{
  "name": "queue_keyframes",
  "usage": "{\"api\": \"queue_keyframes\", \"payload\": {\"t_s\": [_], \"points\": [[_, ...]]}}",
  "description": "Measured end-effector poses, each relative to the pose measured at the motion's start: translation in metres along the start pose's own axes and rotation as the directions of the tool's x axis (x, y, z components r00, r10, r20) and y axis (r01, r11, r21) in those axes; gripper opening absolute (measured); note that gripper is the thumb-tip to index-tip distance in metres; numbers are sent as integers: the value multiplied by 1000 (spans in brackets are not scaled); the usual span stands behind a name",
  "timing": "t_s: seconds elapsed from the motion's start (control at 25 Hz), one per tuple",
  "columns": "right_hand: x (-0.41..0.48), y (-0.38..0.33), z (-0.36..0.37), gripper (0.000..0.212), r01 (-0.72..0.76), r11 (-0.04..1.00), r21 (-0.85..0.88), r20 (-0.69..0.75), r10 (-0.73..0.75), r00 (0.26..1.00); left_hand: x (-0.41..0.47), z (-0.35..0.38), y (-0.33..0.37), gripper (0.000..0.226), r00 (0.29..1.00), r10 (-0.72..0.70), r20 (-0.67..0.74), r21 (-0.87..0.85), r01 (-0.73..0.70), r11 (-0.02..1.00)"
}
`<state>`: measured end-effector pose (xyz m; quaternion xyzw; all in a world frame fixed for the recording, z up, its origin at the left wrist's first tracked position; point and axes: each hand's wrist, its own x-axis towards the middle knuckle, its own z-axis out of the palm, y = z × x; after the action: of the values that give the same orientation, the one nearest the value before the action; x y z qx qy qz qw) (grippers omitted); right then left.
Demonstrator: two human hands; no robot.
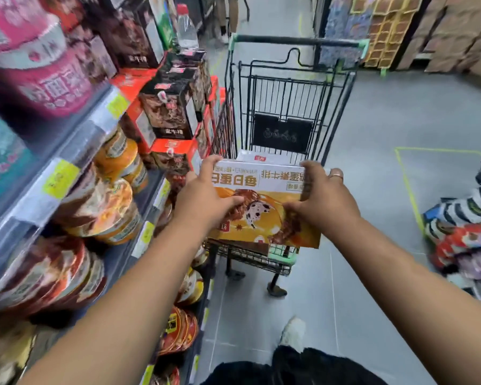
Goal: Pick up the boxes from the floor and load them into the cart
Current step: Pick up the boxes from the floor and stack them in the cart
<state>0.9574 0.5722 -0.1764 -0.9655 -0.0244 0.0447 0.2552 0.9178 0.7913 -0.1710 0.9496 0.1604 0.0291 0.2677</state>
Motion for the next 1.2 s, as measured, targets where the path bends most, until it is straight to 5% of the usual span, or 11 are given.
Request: {"api": "queue_keyframes", "payload": {"t_s": [0.44, 0.64, 1.0, 1.2], "points": [[234, 24, 56, 62, -106, 988, 112, 115, 92, 989, 233, 77, 13, 77, 995, -31, 90, 19, 30, 999], [312, 34, 97, 43, -224, 954, 200, 145, 197, 970, 326, 117, 4, 63, 970, -44, 239, 95, 22, 995], [435, 42, 148, 37, -251, 948, 198, 167, 219, 961, 453, 189, -14, 57, 970, -96, 225, 89, 78, 993], [467, 66, 179, 47, -209, 967, 147, 235, 172, 957, 488, 230, -34, 56, 920, -102, 378, 38, 95, 995]]}}
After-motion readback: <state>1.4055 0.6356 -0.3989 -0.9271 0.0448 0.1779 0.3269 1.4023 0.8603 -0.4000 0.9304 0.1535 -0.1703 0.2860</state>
